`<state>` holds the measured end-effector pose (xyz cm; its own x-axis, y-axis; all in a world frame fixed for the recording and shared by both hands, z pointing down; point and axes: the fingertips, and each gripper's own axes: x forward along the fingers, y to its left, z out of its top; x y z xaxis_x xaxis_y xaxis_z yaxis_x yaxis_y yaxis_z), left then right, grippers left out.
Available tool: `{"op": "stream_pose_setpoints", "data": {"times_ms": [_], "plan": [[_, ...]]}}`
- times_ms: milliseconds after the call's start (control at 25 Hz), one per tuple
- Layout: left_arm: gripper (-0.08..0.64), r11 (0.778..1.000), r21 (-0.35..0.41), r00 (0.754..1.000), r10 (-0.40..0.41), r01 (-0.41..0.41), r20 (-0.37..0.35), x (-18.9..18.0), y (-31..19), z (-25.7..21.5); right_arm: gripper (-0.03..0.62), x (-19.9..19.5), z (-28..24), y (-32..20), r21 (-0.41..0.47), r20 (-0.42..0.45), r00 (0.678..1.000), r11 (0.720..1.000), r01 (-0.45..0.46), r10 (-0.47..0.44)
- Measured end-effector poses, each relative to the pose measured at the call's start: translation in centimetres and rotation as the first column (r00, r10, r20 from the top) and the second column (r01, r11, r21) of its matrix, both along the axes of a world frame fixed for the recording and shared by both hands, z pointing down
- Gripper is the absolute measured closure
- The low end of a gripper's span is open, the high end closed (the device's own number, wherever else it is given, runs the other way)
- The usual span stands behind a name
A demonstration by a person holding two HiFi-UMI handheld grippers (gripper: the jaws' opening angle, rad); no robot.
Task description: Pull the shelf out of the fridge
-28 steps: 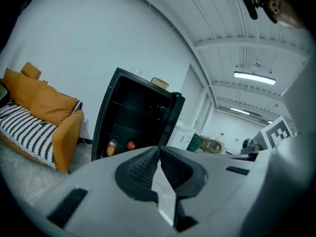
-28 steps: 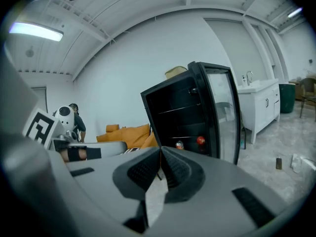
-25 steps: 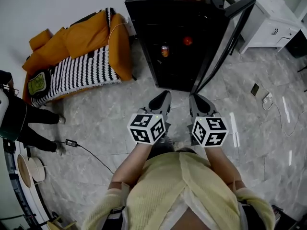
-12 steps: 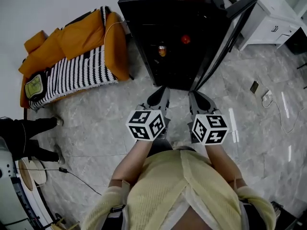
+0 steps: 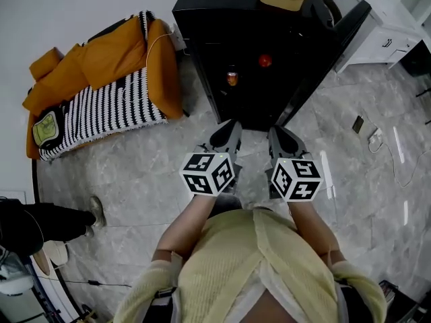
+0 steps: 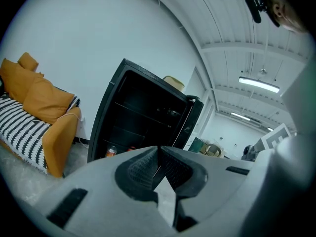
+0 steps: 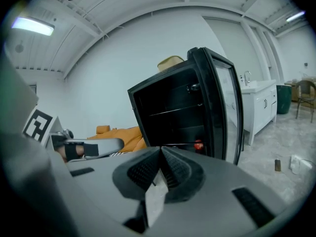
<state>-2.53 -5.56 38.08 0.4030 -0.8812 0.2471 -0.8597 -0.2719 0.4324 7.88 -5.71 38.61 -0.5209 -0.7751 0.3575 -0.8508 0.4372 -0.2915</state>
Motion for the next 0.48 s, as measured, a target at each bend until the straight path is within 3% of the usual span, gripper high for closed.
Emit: {"op": "stream_pose_setpoints", "data": {"times_ms": [480], "plan": [[0.525,0.997,0.007,0.996,0.079,-0.079,-0.039,-2.5,-4.8,-0.5,0.561,-2.2,-0.4,-4.2,0.015,-0.016,0.992,0.992,-0.123,0.123]]}}
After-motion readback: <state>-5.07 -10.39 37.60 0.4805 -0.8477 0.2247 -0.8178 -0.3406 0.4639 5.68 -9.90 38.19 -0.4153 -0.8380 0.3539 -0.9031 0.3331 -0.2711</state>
